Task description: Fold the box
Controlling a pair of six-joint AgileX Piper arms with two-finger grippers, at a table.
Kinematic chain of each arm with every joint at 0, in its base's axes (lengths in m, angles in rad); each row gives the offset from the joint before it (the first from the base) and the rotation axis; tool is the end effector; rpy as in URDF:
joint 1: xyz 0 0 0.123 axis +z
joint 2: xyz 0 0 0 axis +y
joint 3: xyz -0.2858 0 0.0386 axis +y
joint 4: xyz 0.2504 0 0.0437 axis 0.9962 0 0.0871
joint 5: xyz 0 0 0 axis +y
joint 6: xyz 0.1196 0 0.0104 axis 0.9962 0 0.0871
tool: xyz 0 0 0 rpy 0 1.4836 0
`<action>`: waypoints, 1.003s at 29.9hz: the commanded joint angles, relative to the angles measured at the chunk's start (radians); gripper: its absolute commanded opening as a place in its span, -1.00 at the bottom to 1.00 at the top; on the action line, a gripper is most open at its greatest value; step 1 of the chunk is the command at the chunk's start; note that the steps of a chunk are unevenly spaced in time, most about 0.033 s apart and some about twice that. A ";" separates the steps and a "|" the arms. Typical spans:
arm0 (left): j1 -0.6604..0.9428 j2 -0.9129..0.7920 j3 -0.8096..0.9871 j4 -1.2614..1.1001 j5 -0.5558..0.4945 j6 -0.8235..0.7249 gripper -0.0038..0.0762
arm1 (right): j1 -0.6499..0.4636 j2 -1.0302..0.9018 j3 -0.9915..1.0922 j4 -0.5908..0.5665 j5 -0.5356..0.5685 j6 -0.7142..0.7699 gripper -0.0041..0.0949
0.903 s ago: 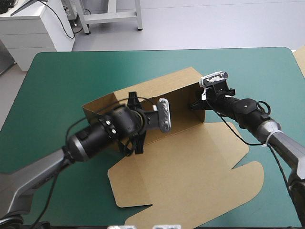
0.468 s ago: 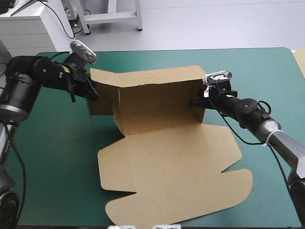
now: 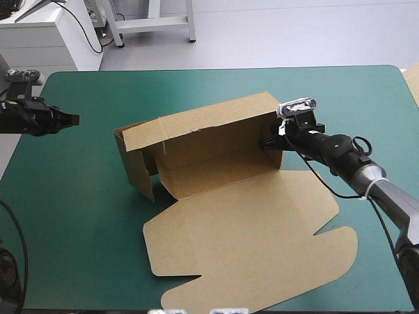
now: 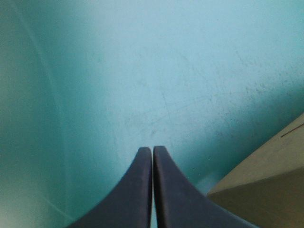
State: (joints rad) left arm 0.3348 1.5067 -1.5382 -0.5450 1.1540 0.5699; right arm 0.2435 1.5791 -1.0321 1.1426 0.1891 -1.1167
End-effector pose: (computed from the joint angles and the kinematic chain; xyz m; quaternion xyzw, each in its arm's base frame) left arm 0.3289 0.0542 0.3748 0.0692 0.9271 -0.1280 0.3455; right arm 0.3629 0.1114 0.2548 -0.1391 0.8565 0.1383 0.4774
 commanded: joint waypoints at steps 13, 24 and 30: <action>0.092 -0.038 0.220 -0.154 -0.105 0.052 -0.92 | -0.037 -0.003 -0.108 -0.228 0.081 0.242 -0.92; 0.092 -0.038 0.220 -0.188 -0.105 0.055 -0.92 | -0.046 0.074 -0.466 -1.115 0.480 1.070 -0.92; 0.092 -0.038 0.220 -0.192 -0.102 0.055 -0.92 | -0.046 0.112 -0.674 -1.143 0.757 1.117 -0.92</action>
State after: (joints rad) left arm 0.4251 1.5067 -1.2944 -0.6786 1.0665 0.6230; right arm 0.2032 1.7242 -1.6029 0.0109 0.8812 -0.0160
